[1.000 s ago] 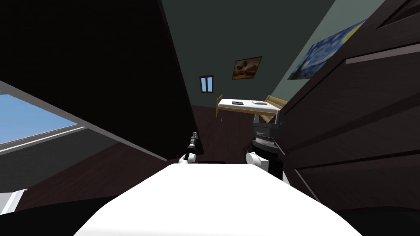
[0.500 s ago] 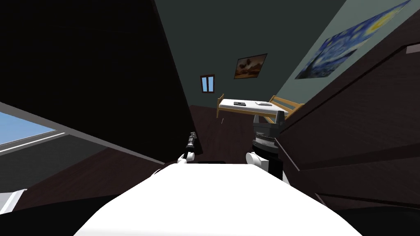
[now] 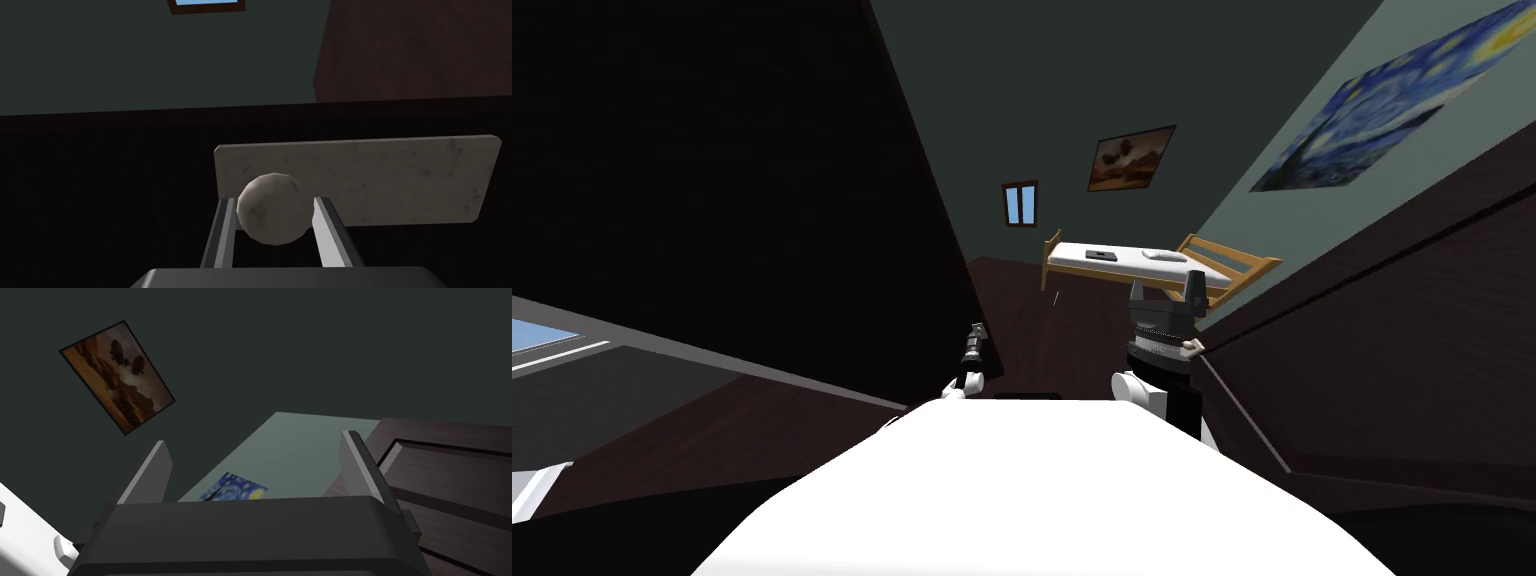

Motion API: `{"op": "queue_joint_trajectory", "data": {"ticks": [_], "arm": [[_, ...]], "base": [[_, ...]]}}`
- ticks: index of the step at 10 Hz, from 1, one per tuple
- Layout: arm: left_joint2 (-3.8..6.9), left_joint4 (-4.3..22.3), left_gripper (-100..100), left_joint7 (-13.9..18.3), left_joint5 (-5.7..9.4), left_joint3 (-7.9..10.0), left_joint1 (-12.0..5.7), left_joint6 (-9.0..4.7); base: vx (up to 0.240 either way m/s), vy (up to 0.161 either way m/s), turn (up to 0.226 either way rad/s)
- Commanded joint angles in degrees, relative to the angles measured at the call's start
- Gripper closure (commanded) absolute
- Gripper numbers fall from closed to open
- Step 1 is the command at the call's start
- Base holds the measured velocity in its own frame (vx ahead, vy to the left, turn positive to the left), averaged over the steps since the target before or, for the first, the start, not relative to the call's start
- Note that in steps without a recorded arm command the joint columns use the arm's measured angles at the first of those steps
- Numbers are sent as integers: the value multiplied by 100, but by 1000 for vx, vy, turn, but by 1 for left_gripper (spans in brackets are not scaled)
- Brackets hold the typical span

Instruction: Push the door open

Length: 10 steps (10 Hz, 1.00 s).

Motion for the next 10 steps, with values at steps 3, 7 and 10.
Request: {"op": "queue_joint_trajectory", "data": {"ticks": [3, 7, 10], "arm": [[118, 63, 100, -77, 163, 310, -37, 4], [147, 83, 100, -129, 264, 501, -41, 7], [169, 100, 100, -173, 351, 666, -44, 9]], "base": [[183, -72, 81], [152, -42, 39], [159, -58, 60]]}}
